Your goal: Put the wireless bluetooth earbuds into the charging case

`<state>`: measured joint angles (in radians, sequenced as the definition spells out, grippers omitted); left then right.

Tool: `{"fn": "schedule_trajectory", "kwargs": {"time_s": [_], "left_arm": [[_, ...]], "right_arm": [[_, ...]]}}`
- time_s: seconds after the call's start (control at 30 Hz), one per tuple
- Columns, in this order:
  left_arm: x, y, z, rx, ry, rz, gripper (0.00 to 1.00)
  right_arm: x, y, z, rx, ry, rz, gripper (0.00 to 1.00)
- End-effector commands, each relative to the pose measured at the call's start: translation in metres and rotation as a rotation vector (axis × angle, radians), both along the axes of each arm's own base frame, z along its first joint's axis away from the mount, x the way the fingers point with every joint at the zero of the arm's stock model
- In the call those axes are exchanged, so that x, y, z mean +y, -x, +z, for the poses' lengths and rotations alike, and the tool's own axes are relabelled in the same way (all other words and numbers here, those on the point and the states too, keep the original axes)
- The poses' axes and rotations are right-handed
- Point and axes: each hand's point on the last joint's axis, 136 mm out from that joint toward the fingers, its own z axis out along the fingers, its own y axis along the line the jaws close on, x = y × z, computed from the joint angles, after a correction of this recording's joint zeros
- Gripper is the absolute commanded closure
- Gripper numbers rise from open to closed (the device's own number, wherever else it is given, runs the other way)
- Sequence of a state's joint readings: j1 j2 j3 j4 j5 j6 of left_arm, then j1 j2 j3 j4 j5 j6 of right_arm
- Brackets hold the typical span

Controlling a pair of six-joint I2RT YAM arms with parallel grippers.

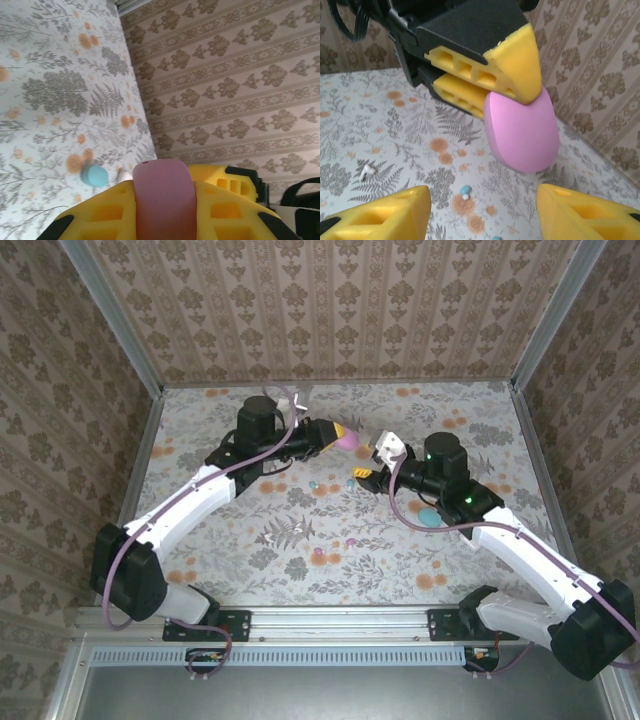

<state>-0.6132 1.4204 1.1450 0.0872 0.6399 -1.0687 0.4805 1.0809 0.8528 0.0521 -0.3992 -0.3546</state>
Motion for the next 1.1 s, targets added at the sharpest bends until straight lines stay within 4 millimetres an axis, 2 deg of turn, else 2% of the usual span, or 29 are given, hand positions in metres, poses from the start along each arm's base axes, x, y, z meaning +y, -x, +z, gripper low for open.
{"fn": "schedule_trajectory", "kwargs": {"time_s": [0.0, 0.07, 0.23, 0.53, 0.77, 1.07], "left_arm": [[0.0, 0.009, 0.026, 0.005, 0.1, -0.024, 0.95], [-0.001, 0.01, 0.029, 0.004, 0.116, -0.025, 0.95], [0.0, 0.015, 0.037, -0.004, 0.135, -0.041, 0.96], [-0.001, 0.018, 0.041, -0.01, 0.158, -0.057, 0.96], [-0.001, 0.02, 0.043, -0.013, 0.164, -0.065, 0.97], [0.004, 0.02, 0.046, -0.025, 0.164, -0.05, 0.97]], "right_arm": [[0.002, -0.005, 0.027, -0.04, -0.093, 0.021, 0.39], [0.003, -0.01, 0.035, -0.019, -0.138, 0.032, 0.38], [0.01, -0.015, 0.038, 0.01, -0.168, 0.103, 0.38], [0.018, -0.024, 0.053, 0.008, -0.182, 0.193, 0.45], [0.023, -0.028, 0.048, 0.036, -0.174, 0.218, 0.52], [0.014, -0.024, 0.038, 0.042, -0.106, 0.195, 0.47]]}}
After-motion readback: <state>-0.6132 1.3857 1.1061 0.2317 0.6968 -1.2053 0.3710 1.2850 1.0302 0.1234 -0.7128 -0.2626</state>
